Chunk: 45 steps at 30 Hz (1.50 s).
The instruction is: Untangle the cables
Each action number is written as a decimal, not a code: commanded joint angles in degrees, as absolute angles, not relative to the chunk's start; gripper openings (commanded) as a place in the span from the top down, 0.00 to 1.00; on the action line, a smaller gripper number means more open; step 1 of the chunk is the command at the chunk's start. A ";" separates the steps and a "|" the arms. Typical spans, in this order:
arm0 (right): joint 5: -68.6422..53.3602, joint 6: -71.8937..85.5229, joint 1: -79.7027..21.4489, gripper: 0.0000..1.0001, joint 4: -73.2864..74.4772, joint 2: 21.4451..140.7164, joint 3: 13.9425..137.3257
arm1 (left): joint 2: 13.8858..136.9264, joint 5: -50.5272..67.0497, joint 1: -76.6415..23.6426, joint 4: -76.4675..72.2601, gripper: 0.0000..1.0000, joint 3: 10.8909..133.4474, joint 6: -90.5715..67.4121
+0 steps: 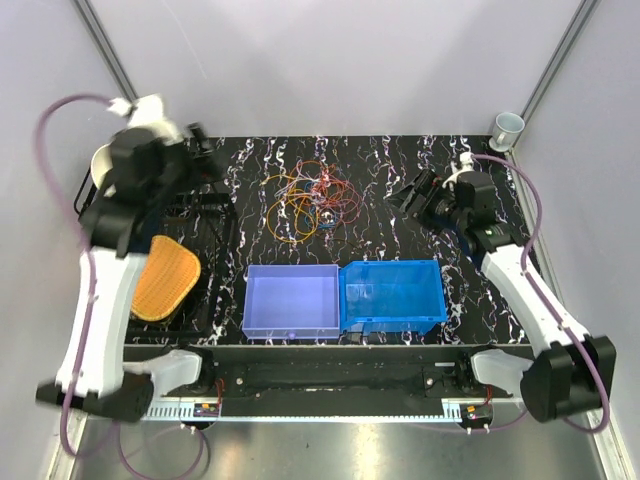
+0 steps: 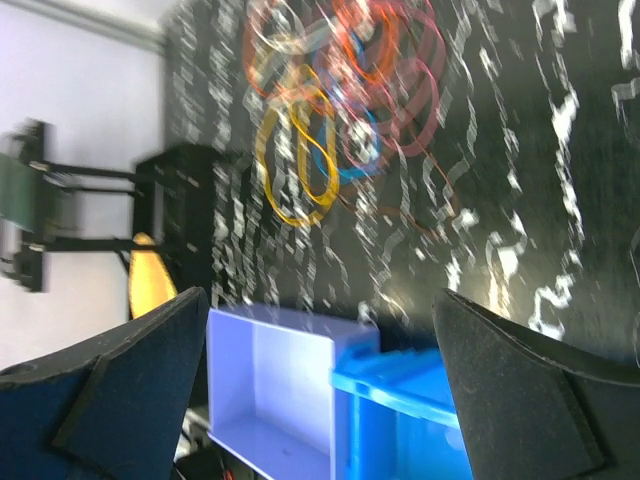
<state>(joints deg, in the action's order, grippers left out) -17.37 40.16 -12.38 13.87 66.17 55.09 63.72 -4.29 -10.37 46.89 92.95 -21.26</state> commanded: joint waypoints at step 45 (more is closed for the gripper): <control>-24.08 31.38 -12.92 0.00 18.72 79.54 57.22 | 127.44 -3.61 -17.49 31.03 0.37 109.16 -0.35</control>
<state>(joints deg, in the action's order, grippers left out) -22.31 32.69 -12.43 19.62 79.07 55.66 126.06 -7.90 -17.28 33.08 106.19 -1.89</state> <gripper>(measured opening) 0.994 0.640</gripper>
